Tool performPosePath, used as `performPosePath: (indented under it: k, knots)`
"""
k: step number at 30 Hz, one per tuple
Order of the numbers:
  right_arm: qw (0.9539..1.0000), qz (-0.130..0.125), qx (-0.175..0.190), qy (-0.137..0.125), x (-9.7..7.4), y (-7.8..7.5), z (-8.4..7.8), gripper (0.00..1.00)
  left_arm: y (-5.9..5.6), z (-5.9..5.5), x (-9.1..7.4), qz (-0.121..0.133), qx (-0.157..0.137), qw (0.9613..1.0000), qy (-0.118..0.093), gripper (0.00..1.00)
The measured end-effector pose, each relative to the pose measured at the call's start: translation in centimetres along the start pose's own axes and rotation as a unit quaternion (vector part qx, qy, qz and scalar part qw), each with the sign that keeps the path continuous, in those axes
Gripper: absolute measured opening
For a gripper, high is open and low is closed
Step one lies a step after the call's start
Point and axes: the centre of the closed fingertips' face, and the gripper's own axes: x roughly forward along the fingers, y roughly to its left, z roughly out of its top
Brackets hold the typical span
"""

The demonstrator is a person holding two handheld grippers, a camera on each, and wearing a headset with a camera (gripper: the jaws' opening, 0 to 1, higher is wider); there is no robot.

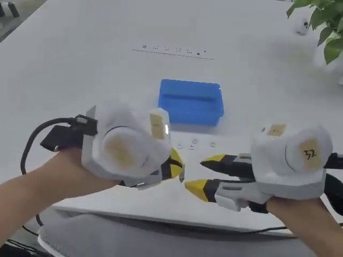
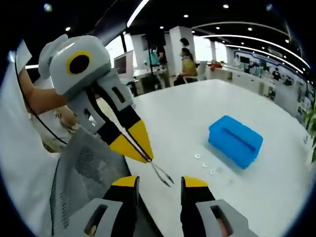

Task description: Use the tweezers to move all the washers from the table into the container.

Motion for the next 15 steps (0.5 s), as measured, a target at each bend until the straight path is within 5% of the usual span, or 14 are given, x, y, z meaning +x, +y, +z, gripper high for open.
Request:
performPosePath:
  k: [9, 15]
  knots:
    - [0.9922, 0.063, -0.099, 0.042, 0.1, 2.7, 0.2, 0.17, -1.7, 2.3, -1.4, -0.034, 0.058, 0.9977, 0.014, 0.00]
    - [0.9916, 0.060, -0.108, 0.037, -0.1, 3.2, -0.2, 0.08, -2.5, 2.7, -2.0, -0.043, 0.068, 0.9965, 0.022, 0.00]
